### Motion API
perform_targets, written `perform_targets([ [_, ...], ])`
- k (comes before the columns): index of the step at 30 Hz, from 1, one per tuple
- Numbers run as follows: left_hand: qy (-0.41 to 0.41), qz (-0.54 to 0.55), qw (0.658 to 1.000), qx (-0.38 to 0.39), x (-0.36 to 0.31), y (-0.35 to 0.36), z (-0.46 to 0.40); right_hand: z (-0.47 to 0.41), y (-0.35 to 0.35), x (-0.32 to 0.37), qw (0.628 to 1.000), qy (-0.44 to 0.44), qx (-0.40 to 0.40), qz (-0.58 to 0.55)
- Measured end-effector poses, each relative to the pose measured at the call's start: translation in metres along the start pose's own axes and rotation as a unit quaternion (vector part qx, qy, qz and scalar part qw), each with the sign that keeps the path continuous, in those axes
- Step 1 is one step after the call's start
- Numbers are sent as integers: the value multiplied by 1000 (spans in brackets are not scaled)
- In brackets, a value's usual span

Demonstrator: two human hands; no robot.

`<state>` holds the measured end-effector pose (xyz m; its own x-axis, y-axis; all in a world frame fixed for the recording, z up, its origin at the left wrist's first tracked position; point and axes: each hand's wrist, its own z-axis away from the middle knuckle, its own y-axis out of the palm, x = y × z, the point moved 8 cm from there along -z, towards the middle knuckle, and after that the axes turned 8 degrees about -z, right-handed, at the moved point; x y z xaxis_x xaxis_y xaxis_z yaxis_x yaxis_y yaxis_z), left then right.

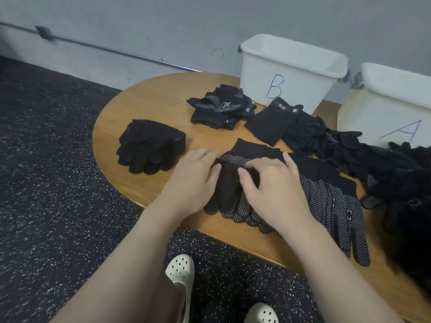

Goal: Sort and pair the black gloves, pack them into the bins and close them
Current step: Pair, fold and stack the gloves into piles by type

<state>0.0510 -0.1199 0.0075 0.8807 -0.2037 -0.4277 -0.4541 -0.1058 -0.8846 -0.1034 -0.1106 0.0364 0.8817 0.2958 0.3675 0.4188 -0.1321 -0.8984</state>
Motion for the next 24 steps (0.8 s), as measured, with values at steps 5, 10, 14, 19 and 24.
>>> perform_targets([
  [5, 38, 2, 999, -3, -3, 0, 1, -15, 2, -6, 999, 33, 12, -38],
  [10, 39, -12, 999, -14, 0, -1, 0, -28, 6, -8, 997, 56, 36, -42],
  [14, 30, -9, 999, -28, 2, -2, -1, -36, 13, -8, 989, 51, 110, -90],
  [19, 31, 28, 997, -65, 4, -13, 4, -39, 16, 2, 978, 29, 158, -132],
  [24, 2, 155, 986, -63, 18, -25, 13, -39, 9, 15, 965, 28, 169, -201],
])
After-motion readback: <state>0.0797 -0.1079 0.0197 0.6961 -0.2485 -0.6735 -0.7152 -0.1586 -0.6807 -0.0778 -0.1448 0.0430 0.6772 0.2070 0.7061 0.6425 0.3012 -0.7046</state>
